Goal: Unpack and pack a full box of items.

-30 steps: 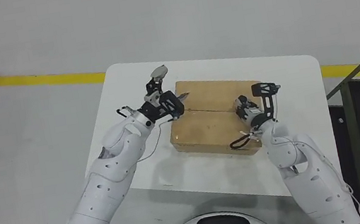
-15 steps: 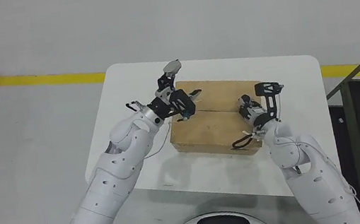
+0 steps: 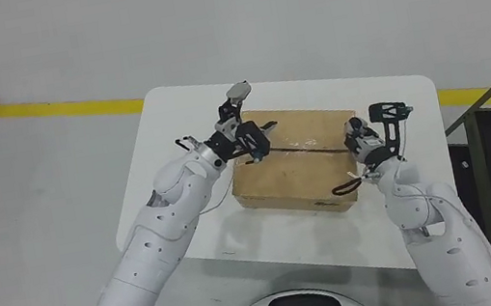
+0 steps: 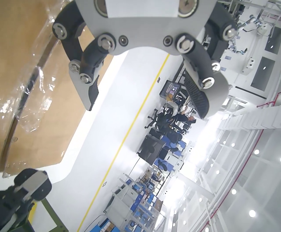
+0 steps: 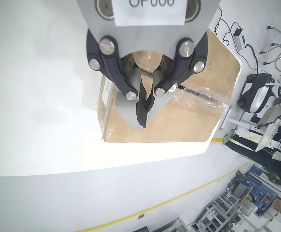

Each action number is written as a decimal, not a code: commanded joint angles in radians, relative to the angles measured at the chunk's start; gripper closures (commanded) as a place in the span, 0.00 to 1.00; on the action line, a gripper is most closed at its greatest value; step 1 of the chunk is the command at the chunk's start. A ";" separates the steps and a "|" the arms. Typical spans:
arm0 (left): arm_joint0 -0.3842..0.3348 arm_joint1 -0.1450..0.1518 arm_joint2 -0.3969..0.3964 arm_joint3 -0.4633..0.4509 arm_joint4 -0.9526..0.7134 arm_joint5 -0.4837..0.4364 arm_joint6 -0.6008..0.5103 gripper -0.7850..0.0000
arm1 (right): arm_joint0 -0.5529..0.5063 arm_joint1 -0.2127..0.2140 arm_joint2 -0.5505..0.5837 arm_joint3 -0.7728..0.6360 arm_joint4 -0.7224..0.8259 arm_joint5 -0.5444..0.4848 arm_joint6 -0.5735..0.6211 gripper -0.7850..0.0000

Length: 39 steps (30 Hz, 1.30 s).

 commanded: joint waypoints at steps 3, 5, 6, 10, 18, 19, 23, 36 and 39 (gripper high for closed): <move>-0.002 0.005 -0.028 0.004 0.012 0.003 -0.046 0.00 | -0.002 0.003 0.030 -0.041 0.017 0.004 -0.009 0.90; -0.006 0.010 -0.045 0.008 0.026 0.004 -0.067 0.00 | -0.001 0.002 0.032 -0.062 0.036 0.004 -0.017 0.92; -0.008 0.012 -0.054 0.011 0.036 0.005 -0.075 0.00 | 0.001 0.001 0.029 -0.068 0.038 0.004 -0.024 0.94; -0.005 0.025 -0.099 0.023 0.053 -0.011 -0.113 0.13 | 0.017 -0.006 -0.017 -0.060 0.068 -0.012 -0.061 1.00; 0.037 0.056 -0.213 0.008 0.063 -0.037 -0.249 1.00 | 0.078 -0.028 -0.153 0.052 0.100 -0.057 -0.142 1.00; 0.044 0.060 -0.230 -0.001 0.068 -0.032 -0.268 1.00 | 0.087 -0.031 -0.168 0.068 0.107 -0.063 -0.152 1.00; 0.075 0.075 -0.279 -0.042 0.090 -0.041 -0.314 1.00 | 0.136 -0.048 -0.242 0.133 0.136 -0.077 -0.187 1.00; 0.096 0.082 -0.305 -0.060 0.086 -0.074 -0.349 0.00 | 0.319 -0.129 -0.523 0.388 0.154 -0.093 -0.276 1.00; 0.096 0.082 -0.305 -0.060 0.086 -0.074 -0.349 0.00 | 0.355 -0.147 -0.563 0.456 0.139 -0.070 -0.280 1.00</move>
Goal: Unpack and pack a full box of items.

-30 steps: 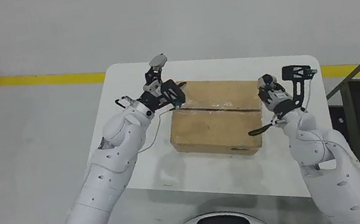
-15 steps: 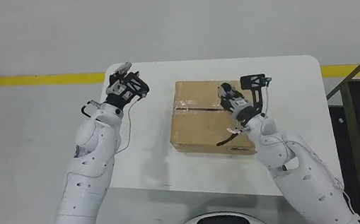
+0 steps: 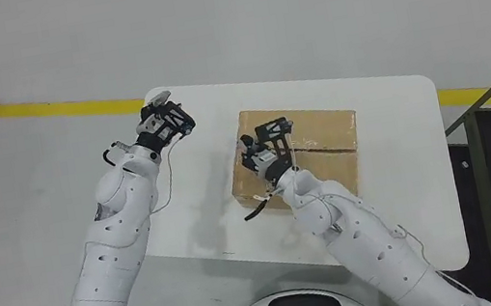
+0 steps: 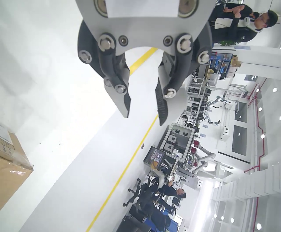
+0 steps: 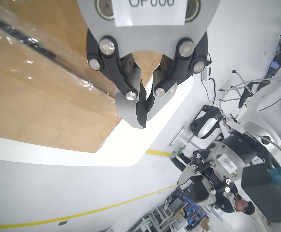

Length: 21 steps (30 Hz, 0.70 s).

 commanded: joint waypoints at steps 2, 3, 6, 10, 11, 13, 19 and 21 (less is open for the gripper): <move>0.000 0.000 0.000 0.000 0.000 0.000 0.000 0.00 | 0.032 -0.017 -0.028 0.062 0.008 0.019 -0.001 1.00; 0.000 0.000 0.000 0.000 0.000 0.000 0.000 0.00 | 0.040 -0.021 -0.033 0.076 0.005 0.025 0.001 1.00; 0.000 0.000 0.000 0.000 0.000 0.000 0.000 0.00 | 0.051 -0.028 -0.035 0.102 0.001 0.042 0.001 1.00; 0.000 0.000 0.000 0.000 0.000 0.000 0.000 0.00 | 0.044 -0.027 -0.015 0.112 -0.011 0.067 0.022 1.00; 0.000 0.000 0.000 0.000 0.000 0.000 0.000 0.00 | 0.039 -0.025 -0.007 0.108 -0.015 0.074 0.028 1.00; 0.000 0.000 0.000 0.000 0.000 0.000 0.000 0.00 | 0.025 -0.021 0.012 0.096 -0.020 0.088 0.037 1.00; 0.000 0.000 0.000 0.000 0.000 0.000 0.000 0.00 | -0.028 -0.005 0.071 0.014 -0.053 0.120 0.071 1.00; 0.000 0.000 0.000 0.000 0.000 0.000 0.000 0.00 | -0.050 0.003 0.095 -0.022 -0.071 0.131 0.086 1.00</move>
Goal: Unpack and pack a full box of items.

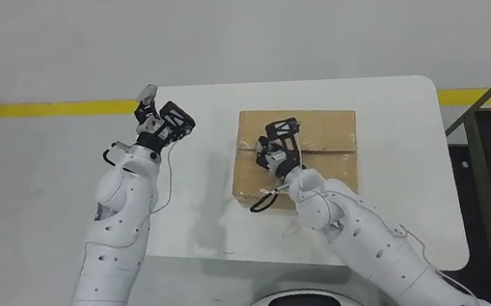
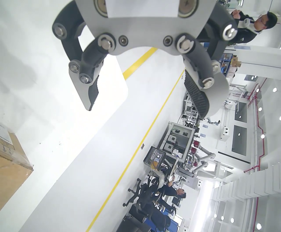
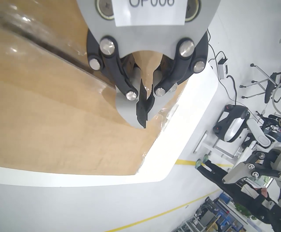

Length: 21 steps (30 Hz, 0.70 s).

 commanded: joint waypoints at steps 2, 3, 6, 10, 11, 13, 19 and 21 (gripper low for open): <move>0.000 0.000 0.000 0.000 0.000 0.000 0.000 0.00 | -0.036 0.012 0.040 -0.063 -0.027 0.015 0.028 1.00; 0.000 0.000 0.000 0.000 0.000 0.000 0.000 0.00 | -0.048 0.016 0.054 -0.081 -0.034 0.019 0.037 1.00; 0.000 0.000 0.000 0.000 0.000 0.000 0.000 0.00 | -0.084 0.027 0.091 -0.130 -0.056 0.029 0.065 1.00; 0.000 0.000 0.000 0.000 0.000 0.000 0.000 0.00 | -0.130 0.039 0.139 -0.186 -0.076 0.048 0.099 1.00; 0.000 0.000 0.000 0.000 0.000 0.000 0.000 0.00 | -0.141 0.041 0.150 -0.200 -0.080 0.054 0.107 1.00; 0.000 0.000 0.000 0.000 0.000 0.000 0.000 0.00 | -0.155 0.045 0.169 -0.221 -0.089 0.061 0.118 1.00; 0.000 0.000 0.000 0.000 0.000 0.000 0.000 0.00 | -0.194 0.058 0.243 -0.260 -0.096 0.088 0.153 1.00; 0.000 0.000 0.000 0.000 0.000 0.000 0.000 0.00 | -0.201 0.060 0.260 -0.266 -0.101 0.099 0.159 1.00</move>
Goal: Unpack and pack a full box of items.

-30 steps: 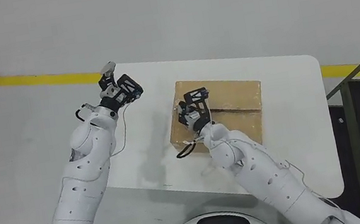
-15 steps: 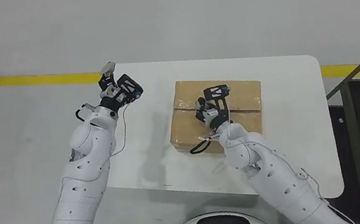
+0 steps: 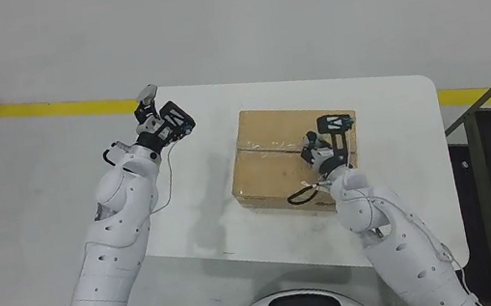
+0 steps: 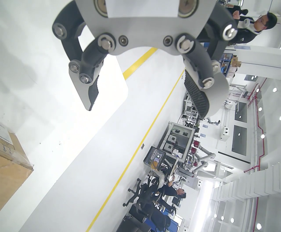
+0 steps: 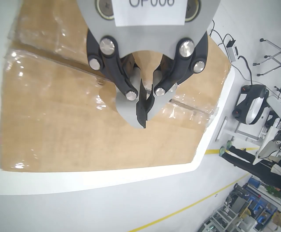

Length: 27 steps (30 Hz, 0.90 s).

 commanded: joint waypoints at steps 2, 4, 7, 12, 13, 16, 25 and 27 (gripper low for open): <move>0.000 0.000 0.000 0.000 0.000 0.000 0.000 0.00 | -0.011 0.004 0.024 -0.014 -0.007 0.010 0.011 1.00; 0.000 0.000 0.000 0.000 0.000 0.000 0.000 0.00 | -0.018 0.006 0.035 -0.027 -0.019 0.014 0.020 1.00; 0.000 0.000 0.000 0.000 0.000 0.000 0.000 0.00 | -0.027 0.010 0.054 -0.060 -0.034 0.020 0.033 1.00; 0.000 0.000 0.000 0.000 0.000 0.000 0.000 0.00 | -0.012 0.007 0.045 -0.134 -0.010 -0.022 0.018 1.00; 0.000 0.000 0.000 0.000 0.000 0.000 0.000 0.00 | 0.005 0.003 0.022 -0.126 0.012 -0.045 0.008 1.00; 0.000 0.000 0.000 0.000 0.000 0.000 0.000 0.00 | 0.054 -0.010 -0.047 -0.074 0.024 -0.092 -0.015 1.00; 0.000 0.000 0.000 0.000 0.000 0.000 0.000 0.00 | 0.168 -0.061 -0.217 0.199 0.133 -0.158 -0.112 1.00; 0.000 0.000 0.000 0.000 0.000 0.000 0.000 0.00 | 0.181 -0.066 -0.230 0.240 0.122 -0.152 -0.115 1.00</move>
